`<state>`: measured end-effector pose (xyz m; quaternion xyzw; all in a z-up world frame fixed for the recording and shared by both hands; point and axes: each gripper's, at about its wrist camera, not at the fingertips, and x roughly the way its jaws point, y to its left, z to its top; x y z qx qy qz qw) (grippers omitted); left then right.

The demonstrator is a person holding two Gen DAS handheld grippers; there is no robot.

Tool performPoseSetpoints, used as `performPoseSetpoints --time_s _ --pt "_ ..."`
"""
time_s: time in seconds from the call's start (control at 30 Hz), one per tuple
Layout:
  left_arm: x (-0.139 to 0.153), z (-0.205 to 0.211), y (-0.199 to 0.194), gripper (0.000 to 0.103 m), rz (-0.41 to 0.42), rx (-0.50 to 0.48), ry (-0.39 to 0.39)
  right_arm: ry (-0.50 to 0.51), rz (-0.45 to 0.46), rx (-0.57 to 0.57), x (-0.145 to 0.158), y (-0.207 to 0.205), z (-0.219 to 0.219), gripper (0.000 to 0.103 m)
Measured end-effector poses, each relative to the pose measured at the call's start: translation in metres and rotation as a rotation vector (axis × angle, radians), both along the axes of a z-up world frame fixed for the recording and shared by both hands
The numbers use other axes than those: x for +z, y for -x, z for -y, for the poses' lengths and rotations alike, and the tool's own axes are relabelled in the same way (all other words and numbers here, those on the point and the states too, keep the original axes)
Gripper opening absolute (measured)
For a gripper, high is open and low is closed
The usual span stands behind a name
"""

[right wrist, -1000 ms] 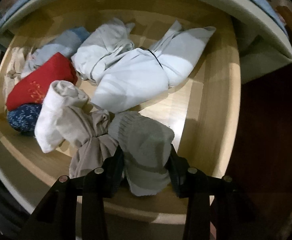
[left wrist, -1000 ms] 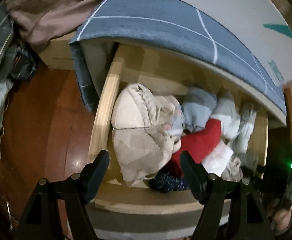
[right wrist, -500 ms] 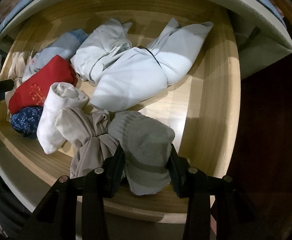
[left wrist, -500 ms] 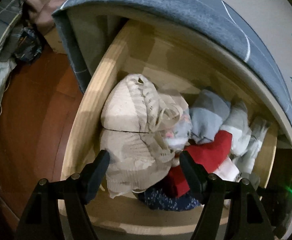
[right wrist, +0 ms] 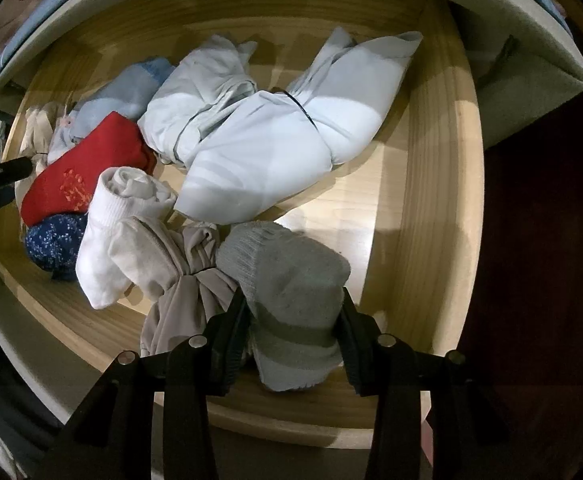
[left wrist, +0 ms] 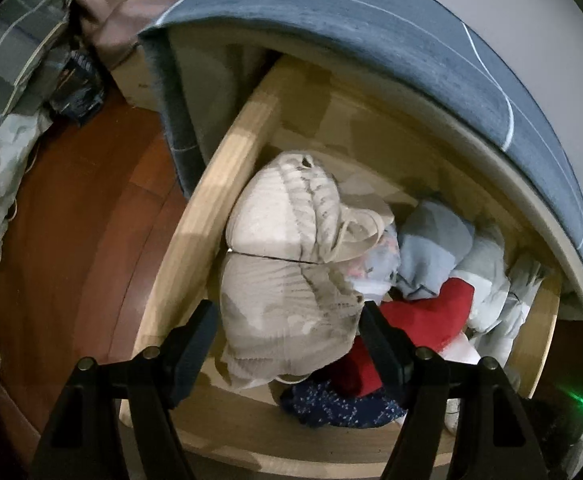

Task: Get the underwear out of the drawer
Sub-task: 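Grasp the cream lace underwear with the left gripper and lift it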

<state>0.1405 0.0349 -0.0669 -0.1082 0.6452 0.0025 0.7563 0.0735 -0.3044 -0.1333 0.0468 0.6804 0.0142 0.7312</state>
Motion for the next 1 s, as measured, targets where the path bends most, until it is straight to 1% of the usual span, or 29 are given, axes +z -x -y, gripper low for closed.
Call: performPoseSetpoints --time_s 0.1,0.2,0.37,0.47,0.5,0.63,0.7,0.8,1.0 --pt "-0.004 -0.001 -0.002 0.074 -0.001 0.006 -0.007 -0.001 -0.001 -0.001 0.000 0.000 0.000 0.040" --pt "-0.016 0.004 -0.006 0.074 -0.036 0.018 -0.008 0.000 -0.001 0.002 0.001 0.001 0.000 0.040" --pt "-0.022 0.008 -0.011 0.074 -0.023 0.008 -0.041 -0.010 -0.004 -0.004 0.002 0.001 0.001 0.041" --pt "-0.025 0.008 -0.015 0.074 -0.031 -0.002 -0.050 -0.020 -0.009 -0.013 0.001 0.000 0.004 0.041" --pt "-0.025 0.010 -0.016 0.070 -0.030 -0.008 -0.055 -0.022 -0.010 -0.014 0.000 -0.001 0.005 0.041" --pt "-0.024 0.016 -0.019 0.060 -0.020 -0.064 -0.103 -0.024 -0.009 -0.015 -0.002 -0.002 0.008 0.041" --pt "-0.022 0.017 -0.020 0.051 -0.019 -0.079 -0.111 -0.025 -0.008 -0.015 -0.002 -0.002 0.009 0.041" --pt "-0.018 0.016 -0.020 0.044 -0.016 -0.103 -0.108 -0.026 -0.009 -0.019 -0.003 -0.003 0.011 0.041" --pt "-0.012 0.004 -0.015 0.040 -0.024 -0.121 -0.089 -0.018 -0.007 -0.015 -0.001 -0.004 0.013 0.041"
